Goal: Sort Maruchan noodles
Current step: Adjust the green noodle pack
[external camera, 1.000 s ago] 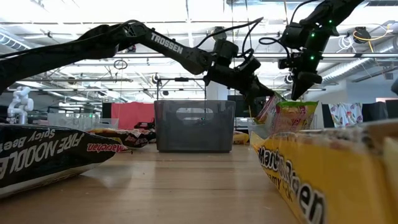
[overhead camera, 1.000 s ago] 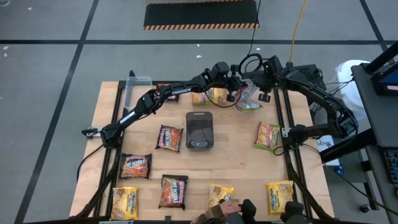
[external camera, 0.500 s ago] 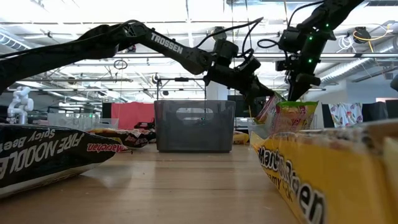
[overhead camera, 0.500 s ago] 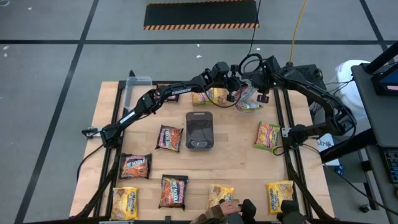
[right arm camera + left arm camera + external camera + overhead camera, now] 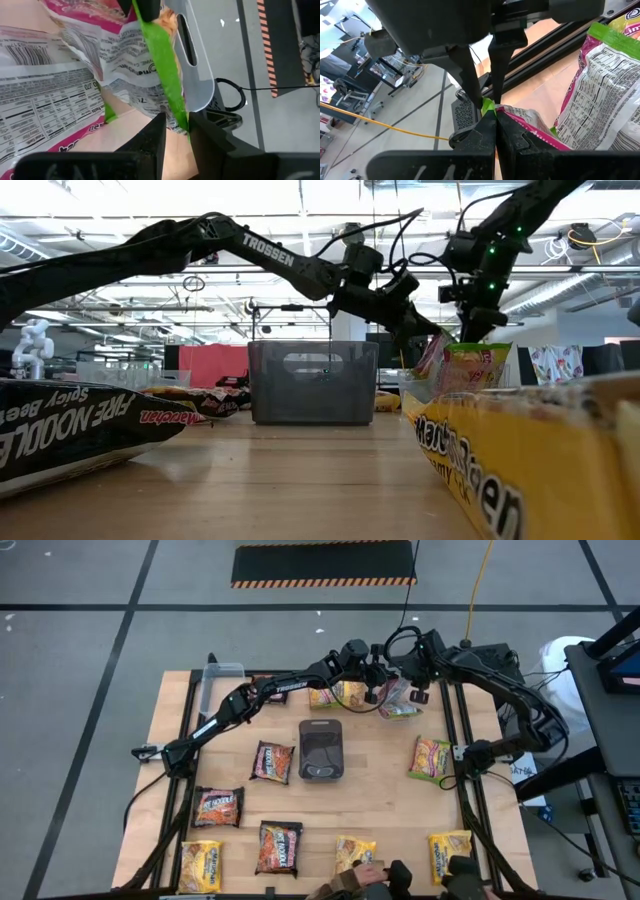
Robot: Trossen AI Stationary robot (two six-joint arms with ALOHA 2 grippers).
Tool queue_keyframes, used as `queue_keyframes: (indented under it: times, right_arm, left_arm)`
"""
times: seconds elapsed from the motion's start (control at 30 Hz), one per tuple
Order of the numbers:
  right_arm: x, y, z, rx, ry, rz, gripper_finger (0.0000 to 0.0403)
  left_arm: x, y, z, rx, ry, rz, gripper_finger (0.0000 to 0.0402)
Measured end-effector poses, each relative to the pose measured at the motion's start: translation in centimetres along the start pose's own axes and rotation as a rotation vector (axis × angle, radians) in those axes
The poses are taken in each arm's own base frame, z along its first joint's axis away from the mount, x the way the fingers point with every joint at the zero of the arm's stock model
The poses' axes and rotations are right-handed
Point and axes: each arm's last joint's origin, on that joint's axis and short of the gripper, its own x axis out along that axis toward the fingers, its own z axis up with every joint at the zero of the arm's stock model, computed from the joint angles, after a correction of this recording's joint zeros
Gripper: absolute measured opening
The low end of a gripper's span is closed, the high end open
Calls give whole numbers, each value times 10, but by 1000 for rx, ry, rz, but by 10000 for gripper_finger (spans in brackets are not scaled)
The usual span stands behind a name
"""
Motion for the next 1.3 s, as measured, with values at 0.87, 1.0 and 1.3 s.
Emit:
queue_keyframes:
  times: [0.87, 1.0, 1.3]
  right_arm:
    - [-4, 1, -1, -23, -4, 4, 0]
    - [-9, 1, -1, -25, -15, -9, 0]
    - [-19, 4, -4, -17, -13, -6, 0]
  left_arm:
    - [0, -2, -1, 8, 14, -16, 1]
    - [0, -4, -2, 22, 26, -31, 1]
    - [1, -6, -3, 39, 36, -45, 1]
